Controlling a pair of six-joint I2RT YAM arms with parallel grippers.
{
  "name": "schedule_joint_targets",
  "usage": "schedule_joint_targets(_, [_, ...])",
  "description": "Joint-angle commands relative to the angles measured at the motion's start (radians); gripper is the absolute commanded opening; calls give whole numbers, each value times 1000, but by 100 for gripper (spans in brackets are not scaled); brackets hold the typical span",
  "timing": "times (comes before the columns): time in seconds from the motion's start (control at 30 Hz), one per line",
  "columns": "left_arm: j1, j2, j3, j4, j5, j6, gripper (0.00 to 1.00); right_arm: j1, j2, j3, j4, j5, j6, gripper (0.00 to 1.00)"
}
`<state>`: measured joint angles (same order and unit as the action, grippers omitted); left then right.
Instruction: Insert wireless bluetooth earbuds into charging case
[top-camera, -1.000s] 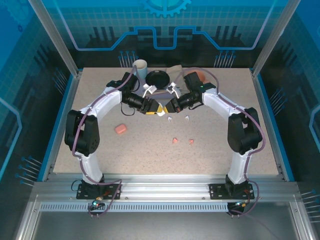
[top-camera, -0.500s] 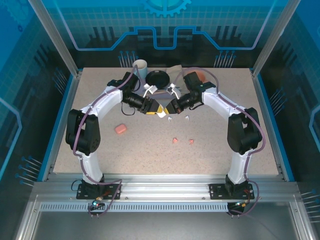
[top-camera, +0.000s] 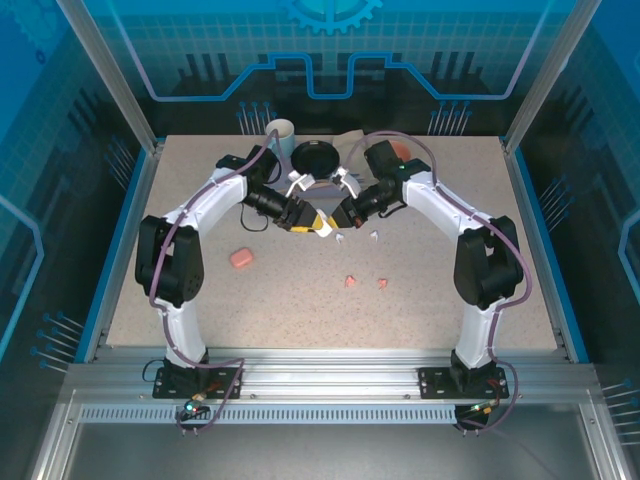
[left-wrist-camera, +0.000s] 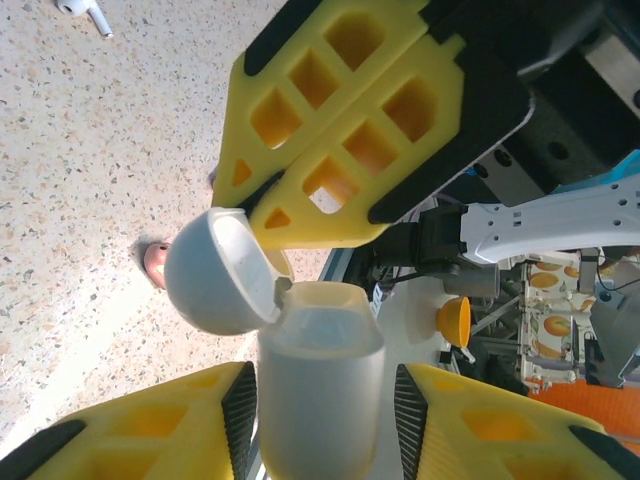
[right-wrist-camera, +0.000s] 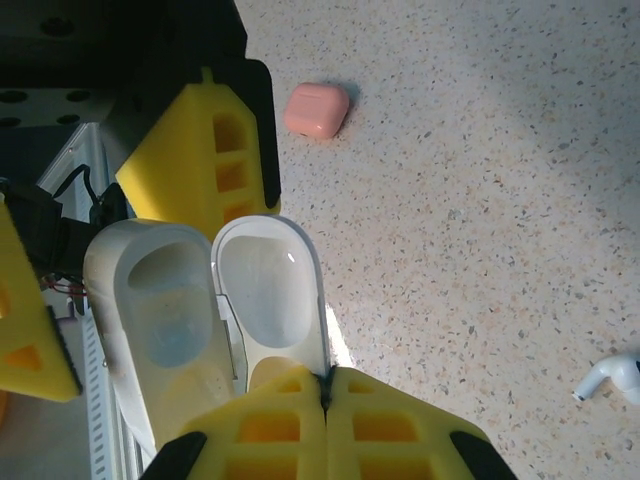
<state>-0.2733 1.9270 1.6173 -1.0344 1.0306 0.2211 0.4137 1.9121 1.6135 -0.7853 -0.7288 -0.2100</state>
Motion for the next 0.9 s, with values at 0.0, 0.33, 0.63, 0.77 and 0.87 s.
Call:
schedule_joint_targets(0.0, [-2,26,39,-53,34,42,43,26,19,35,-55,13,-42,0])
schedule_joint_targets(0.33, [-3,59,79,-105,47,73,38,46,40,57,-84,67,-64,0])
schedule_joint_targets(0.63, [-3,65,80,-144,66,108,36,46,45,66,-90,80,-70,0])
schedule_joint_targets(0.77, [-2,72,84,-161,74,120,35,44,42,71,-91,82,-71,0])
schedule_joint_targets(0.87, [-3,75,85,-161,70,121,34,44,42,73,-91,84,-70,0])
